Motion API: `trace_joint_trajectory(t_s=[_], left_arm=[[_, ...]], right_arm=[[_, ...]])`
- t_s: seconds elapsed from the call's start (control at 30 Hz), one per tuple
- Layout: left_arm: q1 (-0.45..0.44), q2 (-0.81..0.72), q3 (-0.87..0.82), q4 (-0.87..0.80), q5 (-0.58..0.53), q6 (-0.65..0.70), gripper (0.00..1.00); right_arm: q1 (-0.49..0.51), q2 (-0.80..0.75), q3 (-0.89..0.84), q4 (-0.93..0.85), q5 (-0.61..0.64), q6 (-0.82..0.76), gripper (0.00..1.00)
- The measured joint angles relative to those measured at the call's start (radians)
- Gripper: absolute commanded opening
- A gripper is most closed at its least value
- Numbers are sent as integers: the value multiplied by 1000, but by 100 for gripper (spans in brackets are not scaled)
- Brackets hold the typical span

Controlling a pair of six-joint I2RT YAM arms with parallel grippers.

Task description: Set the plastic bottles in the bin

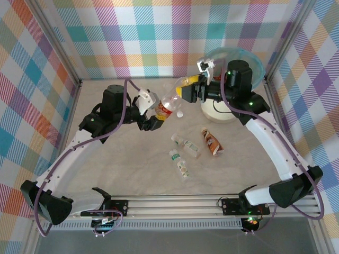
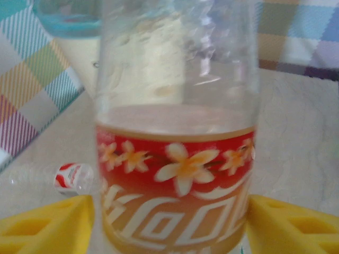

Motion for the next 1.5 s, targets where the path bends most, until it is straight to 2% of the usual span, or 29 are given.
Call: trace_joint_trajectory(t_s=[0.1,0.2,0.33,0.63,0.77,1.03,1.5], left_arm=[[0,-2,0,10,-27,-23,92],[0,-10,0,23,-49,-39,95],[0,-35,0,52,-76,-53,96],[0,-52,0,89,-113,-99,96],[0,-45,0,92,-120,-116,96],[0,-27,0,106,-120,-128,95],[0,-10,0,113,-127,-128,95]], right_arm=[[0,0,58,-58,50,-11,56],[-1,0,137,-119,148,-48,56],[-13,-20,222,-177,358,-134,56],[-109,-21,363,-238,886,-395,56],[-171,25,365,-227,1041,-494,57],[-226,97,229,-226,1152,-555,58],[-235,154,150,-251,1149,-469,60]])
